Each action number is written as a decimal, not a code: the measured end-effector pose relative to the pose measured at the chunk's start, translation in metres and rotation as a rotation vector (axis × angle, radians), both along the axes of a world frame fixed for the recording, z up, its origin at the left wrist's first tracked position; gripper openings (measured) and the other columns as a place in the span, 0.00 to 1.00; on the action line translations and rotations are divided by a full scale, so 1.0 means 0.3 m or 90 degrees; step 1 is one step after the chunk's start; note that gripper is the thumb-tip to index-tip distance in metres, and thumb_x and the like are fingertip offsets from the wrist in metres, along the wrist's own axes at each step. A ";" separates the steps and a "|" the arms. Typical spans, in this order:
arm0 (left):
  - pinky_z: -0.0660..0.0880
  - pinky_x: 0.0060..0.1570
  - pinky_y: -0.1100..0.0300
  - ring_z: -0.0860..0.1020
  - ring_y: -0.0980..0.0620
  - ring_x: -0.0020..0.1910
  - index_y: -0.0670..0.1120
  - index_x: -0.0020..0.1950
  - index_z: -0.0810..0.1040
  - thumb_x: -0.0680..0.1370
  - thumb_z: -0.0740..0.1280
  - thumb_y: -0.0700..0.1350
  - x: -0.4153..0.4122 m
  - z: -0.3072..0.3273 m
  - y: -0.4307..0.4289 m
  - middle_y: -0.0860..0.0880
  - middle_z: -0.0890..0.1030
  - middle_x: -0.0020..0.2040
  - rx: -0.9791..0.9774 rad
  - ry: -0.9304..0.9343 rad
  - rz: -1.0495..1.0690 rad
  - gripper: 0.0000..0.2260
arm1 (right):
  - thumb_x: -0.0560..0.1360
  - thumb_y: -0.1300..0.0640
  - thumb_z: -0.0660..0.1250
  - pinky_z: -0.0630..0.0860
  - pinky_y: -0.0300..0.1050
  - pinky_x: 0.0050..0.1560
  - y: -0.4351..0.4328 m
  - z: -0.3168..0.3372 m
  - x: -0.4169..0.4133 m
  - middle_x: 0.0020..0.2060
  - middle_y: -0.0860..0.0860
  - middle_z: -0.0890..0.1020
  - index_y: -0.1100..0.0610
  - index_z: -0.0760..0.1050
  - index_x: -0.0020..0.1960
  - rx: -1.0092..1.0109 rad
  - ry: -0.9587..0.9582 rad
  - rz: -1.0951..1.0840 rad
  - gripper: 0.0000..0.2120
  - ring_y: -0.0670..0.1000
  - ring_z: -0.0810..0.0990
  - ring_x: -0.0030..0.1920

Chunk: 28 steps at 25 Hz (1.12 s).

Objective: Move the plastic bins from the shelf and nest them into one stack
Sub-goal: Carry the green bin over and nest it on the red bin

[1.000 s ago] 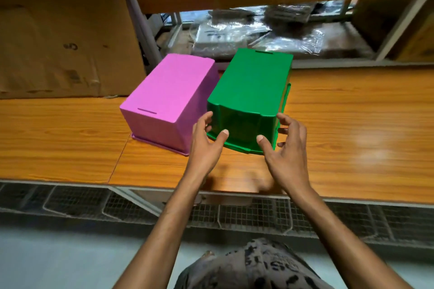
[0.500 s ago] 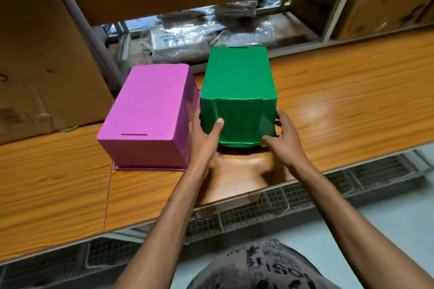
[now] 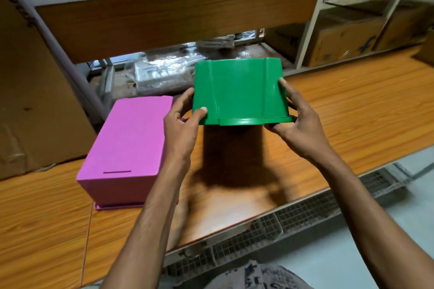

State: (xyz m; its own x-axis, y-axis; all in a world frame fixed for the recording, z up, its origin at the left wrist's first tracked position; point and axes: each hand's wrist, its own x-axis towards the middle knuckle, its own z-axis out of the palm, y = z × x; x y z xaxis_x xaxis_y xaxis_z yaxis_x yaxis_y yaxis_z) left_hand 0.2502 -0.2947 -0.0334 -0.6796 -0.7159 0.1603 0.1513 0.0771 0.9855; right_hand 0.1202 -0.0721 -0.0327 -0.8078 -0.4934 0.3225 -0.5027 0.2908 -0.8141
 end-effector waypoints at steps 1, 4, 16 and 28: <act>0.79 0.66 0.50 0.81 0.56 0.64 0.49 0.73 0.77 0.78 0.71 0.37 -0.012 0.010 0.007 0.52 0.81 0.68 0.001 0.005 -0.002 0.24 | 0.73 0.65 0.74 0.79 0.43 0.63 -0.004 0.005 -0.007 0.73 0.41 0.72 0.41 0.60 0.81 0.028 0.064 -0.038 0.44 0.33 0.73 0.68; 0.78 0.65 0.56 0.80 0.58 0.66 0.50 0.74 0.76 0.81 0.71 0.44 -0.034 0.033 0.037 0.53 0.81 0.69 -0.045 0.035 -0.018 0.21 | 0.72 0.70 0.65 0.80 0.50 0.62 -0.016 0.019 -0.036 0.72 0.51 0.76 0.45 0.65 0.80 0.048 0.209 -0.139 0.40 0.50 0.78 0.67; 0.68 0.39 0.46 0.69 0.47 0.37 0.40 0.44 0.71 0.80 0.69 0.42 -0.123 -0.129 0.086 0.38 0.73 0.39 -0.249 -0.019 0.103 0.10 | 0.74 0.63 0.65 0.82 0.51 0.58 0.028 0.135 -0.183 0.52 0.45 0.86 0.49 0.82 0.61 -0.178 0.006 -0.222 0.20 0.44 0.84 0.53; 0.63 0.39 0.54 0.65 0.52 0.36 0.47 0.47 0.69 0.82 0.67 0.47 -0.172 -0.115 0.003 0.50 0.67 0.38 -0.101 -0.063 0.139 0.10 | 0.76 0.69 0.67 0.77 0.52 0.65 0.100 -0.157 -0.014 0.57 0.46 0.75 0.46 0.71 0.76 0.015 -0.131 -0.077 0.32 0.49 0.77 0.59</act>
